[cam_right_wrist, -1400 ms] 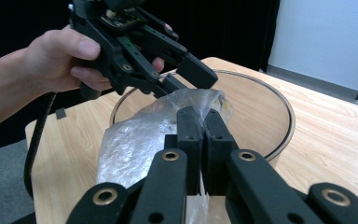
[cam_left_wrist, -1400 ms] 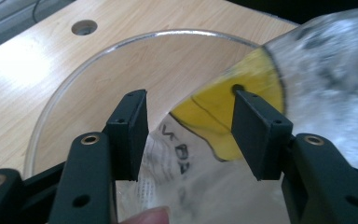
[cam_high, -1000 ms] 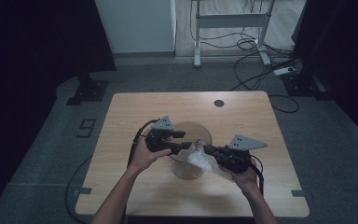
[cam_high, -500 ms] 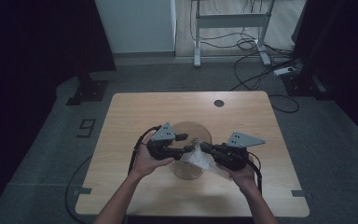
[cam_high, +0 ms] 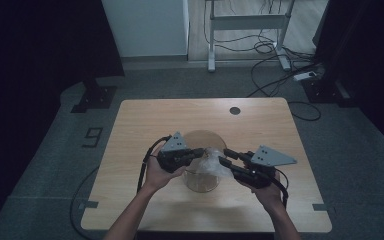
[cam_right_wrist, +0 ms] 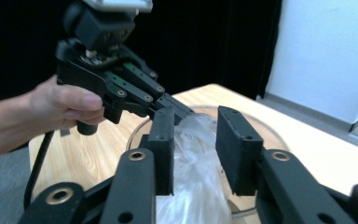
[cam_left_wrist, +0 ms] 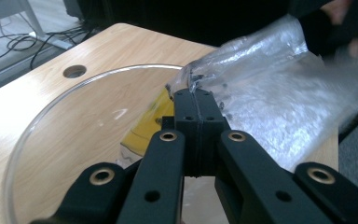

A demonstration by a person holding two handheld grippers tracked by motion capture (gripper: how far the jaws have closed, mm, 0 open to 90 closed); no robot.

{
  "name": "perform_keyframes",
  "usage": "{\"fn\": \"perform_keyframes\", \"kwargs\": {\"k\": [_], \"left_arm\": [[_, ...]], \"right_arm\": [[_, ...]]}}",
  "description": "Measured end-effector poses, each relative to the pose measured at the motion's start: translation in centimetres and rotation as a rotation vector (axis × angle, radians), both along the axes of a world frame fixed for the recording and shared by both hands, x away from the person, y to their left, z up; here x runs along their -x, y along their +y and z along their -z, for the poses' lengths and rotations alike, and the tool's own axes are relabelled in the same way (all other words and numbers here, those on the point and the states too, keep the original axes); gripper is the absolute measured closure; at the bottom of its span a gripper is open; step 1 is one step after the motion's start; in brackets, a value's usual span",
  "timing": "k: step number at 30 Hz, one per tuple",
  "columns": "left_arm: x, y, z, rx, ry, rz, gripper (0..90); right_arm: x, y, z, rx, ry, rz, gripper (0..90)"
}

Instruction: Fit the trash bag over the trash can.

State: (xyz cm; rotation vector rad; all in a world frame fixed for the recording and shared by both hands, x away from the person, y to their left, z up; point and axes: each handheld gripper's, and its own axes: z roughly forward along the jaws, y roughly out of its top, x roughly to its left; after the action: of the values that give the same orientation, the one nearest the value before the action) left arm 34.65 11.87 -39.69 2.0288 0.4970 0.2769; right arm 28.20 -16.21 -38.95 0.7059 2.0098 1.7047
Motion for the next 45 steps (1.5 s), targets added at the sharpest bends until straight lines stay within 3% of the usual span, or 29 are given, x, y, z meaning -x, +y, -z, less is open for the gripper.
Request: {"fn": "perform_keyframes", "kwargs": {"k": [5, 12, 15, 24, 34, 42, 45], "left_arm": [[0.0, 1.1, -0.2, 0.024, 0.013, -0.017, 89.8], [0.1, 2.0, -0.2, 0.035, 0.008, -0.041, 89.7], [-0.3, 2.5, -0.1, 0.031, 0.03, -0.059, 89.4], [-0.4, 3.8, 0.1, 0.042, 0.044, -0.089, 88.8], [-0.6, 4.0, 0.5, 0.064, 0.064, -0.097, 88.4], [-0.6, 3.9, 0.6, 0.071, 0.07, -0.094, 88.3], [-0.5, 4.2, 0.6, 0.079, 0.068, -0.098, 88.1]], "right_arm": [[1.6, -1.7, -0.6, -0.011, -0.015, 0.031, 64.0], [2.0, -3.3, -0.7, -0.039, -0.009, 0.059, 65.2], [2.2, -3.6, -0.8, -0.049, -0.012, 0.067, 65.1], [2.8, -4.0, -0.3, -0.068, -0.002, 0.097, 60.8], [2.4, -2.6, 0.5, -0.054, 0.021, 0.076, 61.2], [1.3, 0.2, 0.8, -0.03, 0.023, 0.042, 61.8], [0.4, 1.3, 1.1, 0.0, 0.018, 0.051, 63.3]]}}
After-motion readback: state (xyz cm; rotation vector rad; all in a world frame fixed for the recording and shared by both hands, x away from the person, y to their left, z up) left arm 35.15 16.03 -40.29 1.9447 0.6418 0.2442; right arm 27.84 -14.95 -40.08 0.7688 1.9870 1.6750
